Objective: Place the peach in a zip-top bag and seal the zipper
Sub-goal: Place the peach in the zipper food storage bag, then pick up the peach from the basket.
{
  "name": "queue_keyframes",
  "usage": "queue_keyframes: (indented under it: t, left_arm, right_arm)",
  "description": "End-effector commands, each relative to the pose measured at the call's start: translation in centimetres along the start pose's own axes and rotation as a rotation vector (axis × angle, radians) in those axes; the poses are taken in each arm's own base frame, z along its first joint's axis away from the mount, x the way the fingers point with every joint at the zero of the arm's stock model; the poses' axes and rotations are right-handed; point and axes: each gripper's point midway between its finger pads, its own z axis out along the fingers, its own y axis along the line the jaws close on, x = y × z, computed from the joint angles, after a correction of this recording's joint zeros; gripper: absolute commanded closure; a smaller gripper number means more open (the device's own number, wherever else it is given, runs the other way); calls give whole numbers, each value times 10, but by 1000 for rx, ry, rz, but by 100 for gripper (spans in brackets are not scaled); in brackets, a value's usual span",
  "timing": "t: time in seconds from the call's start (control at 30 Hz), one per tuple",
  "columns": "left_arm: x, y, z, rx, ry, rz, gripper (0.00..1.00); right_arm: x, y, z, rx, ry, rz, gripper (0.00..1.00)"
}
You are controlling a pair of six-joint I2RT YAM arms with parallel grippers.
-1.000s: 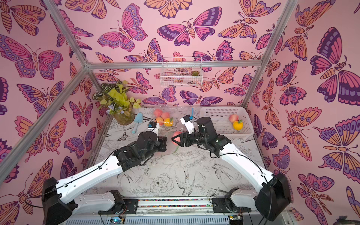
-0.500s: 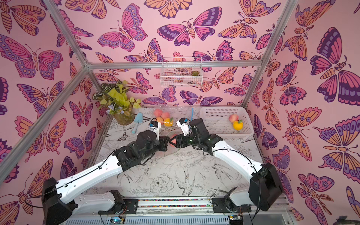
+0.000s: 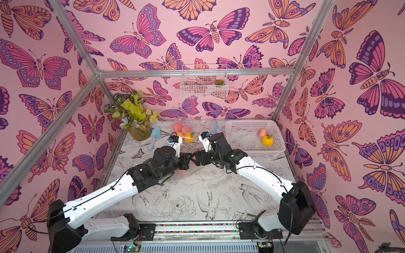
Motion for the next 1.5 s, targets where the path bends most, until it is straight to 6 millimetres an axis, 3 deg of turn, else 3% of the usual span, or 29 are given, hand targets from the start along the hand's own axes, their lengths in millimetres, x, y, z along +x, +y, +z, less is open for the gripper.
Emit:
queue_keyframes:
  t: [0.0, 0.3, 0.5, 0.6, 0.83, 1.07, 1.47]
  left_arm:
    - [-2, -3, 0, 19, -13, 2, 100]
    - [-6, 7, -7, -32, -39, 23, 100]
    - [-2, 22, -9, -96, -38, 48, 100]
    - [-1, 26, -12, -109, -44, 51, 100]
    - [3, 32, -21, -109, -50, 48, 100]
    - [5, 36, -28, -111, -60, 42, 100]
    - [9, 38, -33, -105, -50, 27, 100]
  right_arm:
    - [-9, 11, -2, -9, -19, -45, 10]
    - [-14, 10, -13, 33, -38, -87, 9]
    - [-28, 22, -39, 4, -134, -127, 10]
    - [-36, 12, -52, 74, -208, -142, 10]
    - [-53, -57, -93, 440, -366, -105, 10]
    - [-66, -124, -128, 628, -408, -16, 10]
    - [-72, -256, -151, 760, -344, 207, 11]
